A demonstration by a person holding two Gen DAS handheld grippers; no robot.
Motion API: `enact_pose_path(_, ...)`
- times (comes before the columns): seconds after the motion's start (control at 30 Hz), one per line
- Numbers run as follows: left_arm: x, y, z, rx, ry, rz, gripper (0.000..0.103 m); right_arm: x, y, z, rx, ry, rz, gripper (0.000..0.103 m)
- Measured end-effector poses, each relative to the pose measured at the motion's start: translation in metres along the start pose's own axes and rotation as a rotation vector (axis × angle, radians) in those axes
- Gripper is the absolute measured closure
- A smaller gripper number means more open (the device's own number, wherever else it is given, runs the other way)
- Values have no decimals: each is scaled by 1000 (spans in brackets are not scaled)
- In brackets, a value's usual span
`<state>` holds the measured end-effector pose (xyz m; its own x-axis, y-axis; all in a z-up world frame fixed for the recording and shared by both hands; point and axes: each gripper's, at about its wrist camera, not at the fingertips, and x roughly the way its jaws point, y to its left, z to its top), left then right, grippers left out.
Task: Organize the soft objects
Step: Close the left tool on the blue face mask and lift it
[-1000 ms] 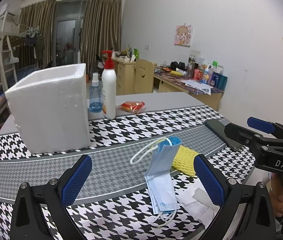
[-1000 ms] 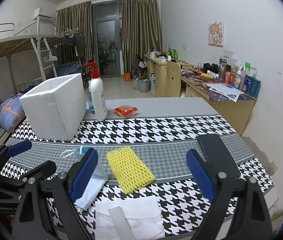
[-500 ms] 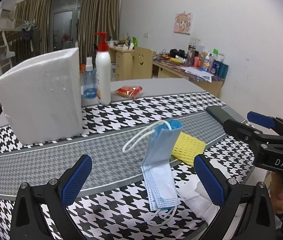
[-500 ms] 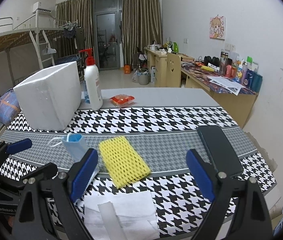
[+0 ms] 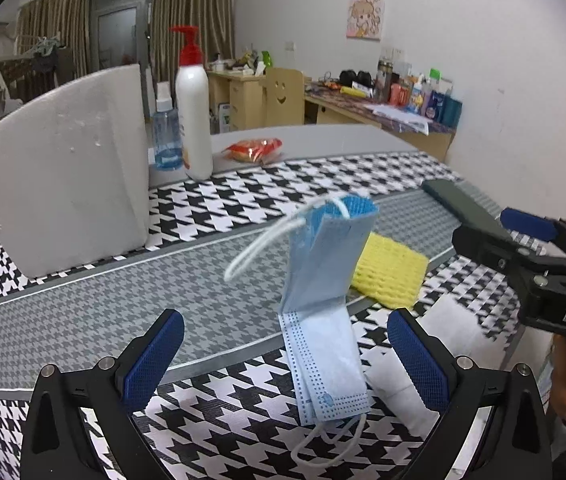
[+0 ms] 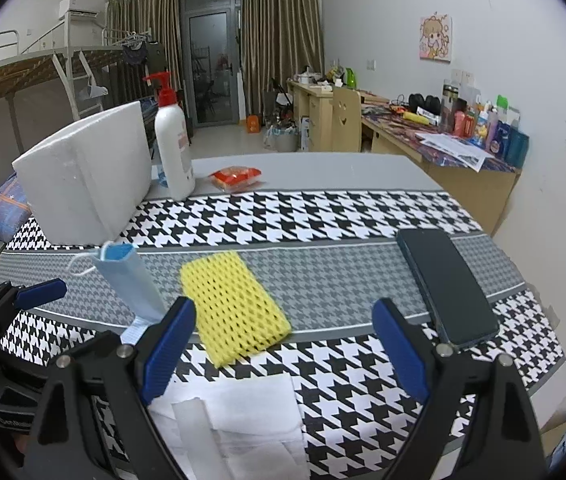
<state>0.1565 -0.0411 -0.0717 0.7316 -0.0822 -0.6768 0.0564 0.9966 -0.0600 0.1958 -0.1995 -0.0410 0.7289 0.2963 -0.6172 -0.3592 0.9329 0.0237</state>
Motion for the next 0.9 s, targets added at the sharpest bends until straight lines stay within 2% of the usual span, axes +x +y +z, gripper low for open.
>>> enact_pose_path(0.47, 22, -7, -2, 18, 83, -31, 3, 22, -4, -3, -4, 48, 16, 11)
enact_pose_path(0.6, 29, -9, -2, 21, 109, -48, 11, 24, -4, -3, -4, 56, 19, 11)
enact_pose_path(0.73, 35, -10, -3, 24, 138, -56, 24, 26, -4, -3, -8, 61, 20, 11)
enact_pose_path(0.9, 38, -12, -2, 35, 143, -50, 31, 28, -4, -2, -8, 68, 21, 11)
